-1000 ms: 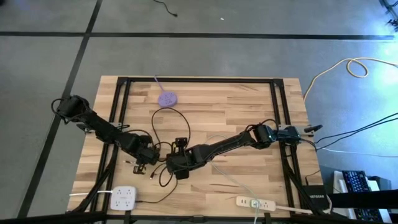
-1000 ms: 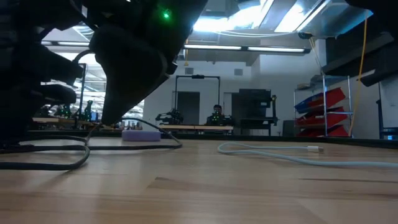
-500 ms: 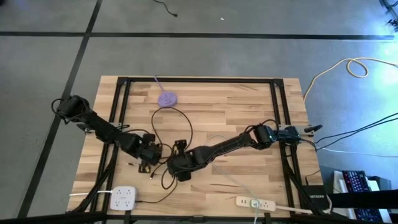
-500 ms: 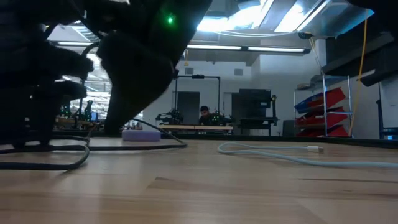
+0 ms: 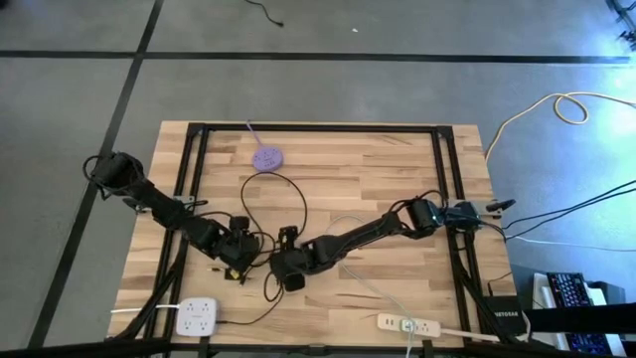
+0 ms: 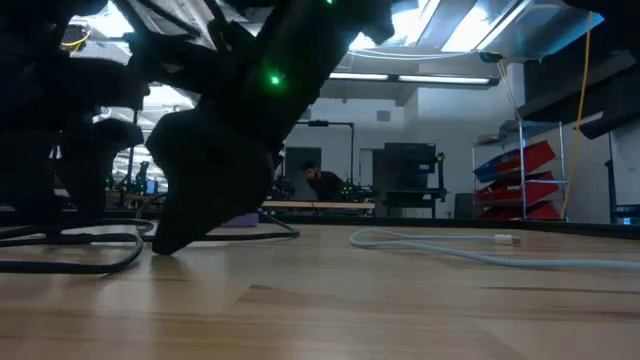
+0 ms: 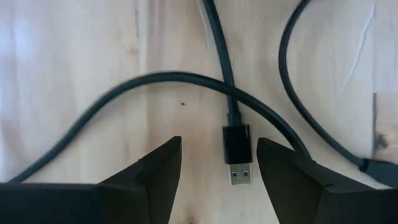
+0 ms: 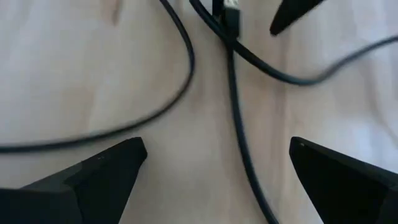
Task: Insert USB
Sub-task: Insert the black usb cable into the purple outlet extension
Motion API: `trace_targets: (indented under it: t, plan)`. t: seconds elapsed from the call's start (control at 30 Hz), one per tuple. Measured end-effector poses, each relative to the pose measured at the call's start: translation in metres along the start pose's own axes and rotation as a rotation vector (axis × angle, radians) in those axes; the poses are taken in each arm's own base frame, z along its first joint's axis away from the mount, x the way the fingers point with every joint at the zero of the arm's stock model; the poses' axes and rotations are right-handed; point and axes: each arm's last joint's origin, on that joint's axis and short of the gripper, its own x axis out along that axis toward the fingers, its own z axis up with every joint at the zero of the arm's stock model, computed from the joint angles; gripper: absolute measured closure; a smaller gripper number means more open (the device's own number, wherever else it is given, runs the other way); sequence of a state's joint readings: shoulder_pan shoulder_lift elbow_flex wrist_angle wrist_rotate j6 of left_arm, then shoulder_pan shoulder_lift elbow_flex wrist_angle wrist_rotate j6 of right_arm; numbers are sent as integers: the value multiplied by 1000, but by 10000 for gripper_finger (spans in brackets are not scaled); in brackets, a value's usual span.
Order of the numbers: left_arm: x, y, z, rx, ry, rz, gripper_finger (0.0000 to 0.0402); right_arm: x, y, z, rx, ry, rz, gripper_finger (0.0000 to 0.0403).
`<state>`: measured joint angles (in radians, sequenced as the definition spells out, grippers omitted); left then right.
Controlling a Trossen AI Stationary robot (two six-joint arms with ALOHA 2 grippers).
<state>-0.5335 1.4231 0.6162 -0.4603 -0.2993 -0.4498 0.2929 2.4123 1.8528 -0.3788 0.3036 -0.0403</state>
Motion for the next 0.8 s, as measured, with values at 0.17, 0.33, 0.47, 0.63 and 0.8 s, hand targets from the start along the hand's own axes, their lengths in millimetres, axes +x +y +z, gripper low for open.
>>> trace_targets:
  t: [0.17, 0.33, 0.47, 0.63, 0.8]
  plan:
    - [8, -2, -11, -36, -53, -10, 208, -3, -3, -13, 42, -94, 16, 13]
    - [8, -5, -16, -40, -80, 20, 208, -14, -6, -26, 102, -344, 96, 13]
    - [8, -6, -15, -30, -102, 35, 208, -20, -4, -38, 159, -624, 192, 13]
    - [8, -6, -14, -78, -117, 38, 208, -25, -4, -45, 230, -816, 223, 13]
    - [9, -6, -13, -93, -142, 66, 208, -18, -3, -48, 233, -727, 197, 13]
